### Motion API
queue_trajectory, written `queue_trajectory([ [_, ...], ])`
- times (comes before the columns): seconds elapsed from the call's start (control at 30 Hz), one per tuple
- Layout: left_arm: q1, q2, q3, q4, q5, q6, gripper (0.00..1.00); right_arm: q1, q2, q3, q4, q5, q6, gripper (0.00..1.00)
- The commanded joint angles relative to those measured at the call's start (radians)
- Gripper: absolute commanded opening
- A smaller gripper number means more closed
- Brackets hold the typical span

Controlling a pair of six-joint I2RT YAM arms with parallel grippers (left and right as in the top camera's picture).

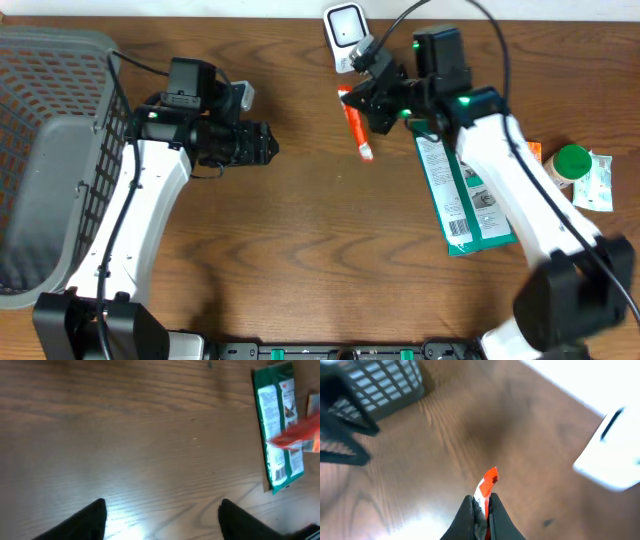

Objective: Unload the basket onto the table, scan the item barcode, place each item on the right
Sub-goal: 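Raise the Nescafe stick under the white scanner with the right gripper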

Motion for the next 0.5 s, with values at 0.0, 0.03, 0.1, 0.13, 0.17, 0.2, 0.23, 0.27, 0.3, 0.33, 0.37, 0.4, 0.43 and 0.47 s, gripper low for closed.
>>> queue_trajectory([
  [0.0,0.025,-0.004,0.014,-0.013,-0.009,-0.004,0.74,0.009,-0.104,0.000,-0.010,0.009,-0.183,0.01],
  [0.03,0.031,-0.004,0.014,-0.013,-0.009,-0.004,0.74,0.009,-0.122,0.000,-0.018,0.009,-0.216,0.01],
  [0.1,0.039,-0.004,0.014,-0.011,-0.011,-0.003,0.74,0.010,-0.154,0.000,-0.037,0.009,-0.293,0.01],
  [0.13,0.045,-0.004,0.014,-0.004,-0.047,-0.003,0.74,0.010,-0.177,0.000,-0.054,0.009,-0.351,0.01],
  [0.17,0.046,-0.004,0.014,0.000,-0.087,-0.003,0.74,0.010,-0.183,0.000,-0.055,0.008,-0.373,0.01],
  [0.2,0.046,-0.004,0.014,0.003,-0.132,-0.003,0.74,0.010,-0.188,0.000,-0.054,0.008,-0.407,0.01],
  [0.23,0.046,-0.004,0.014,0.004,-0.167,-0.003,0.74,0.010,-0.191,0.000,-0.053,0.008,-0.465,0.01],
  [0.27,0.046,-0.004,0.014,0.004,-0.193,-0.003,0.75,0.010,-0.191,0.000,-0.051,0.009,-0.530,0.01],
  [0.3,0.046,-0.004,0.014,0.003,-0.219,-0.003,0.75,0.010,-0.190,0.000,-0.047,0.009,-0.597,0.01],
  [0.33,0.046,-0.004,0.014,0.003,-0.235,-0.003,0.83,0.010,-0.186,0.000,-0.039,0.010,-0.657,0.01],
  [0.37,0.046,-0.004,0.014,0.003,-0.245,-0.004,0.84,0.010,-0.182,0.000,-0.024,0.009,-0.688,0.01],
  [0.4,0.046,-0.004,0.014,0.003,-0.245,-0.004,0.84,0.010,-0.178,0.000,-0.007,0.010,-0.704,0.01],
  [0.43,0.046,-0.004,0.014,0.003,-0.245,-0.003,0.84,0.010,-0.173,0.000,0.017,0.010,-0.711,0.01],
  [0.47,0.046,-0.004,0.014,0.003,-0.245,-0.004,0.84,0.010,-0.169,0.000,0.044,0.012,-0.713,0.01],
])
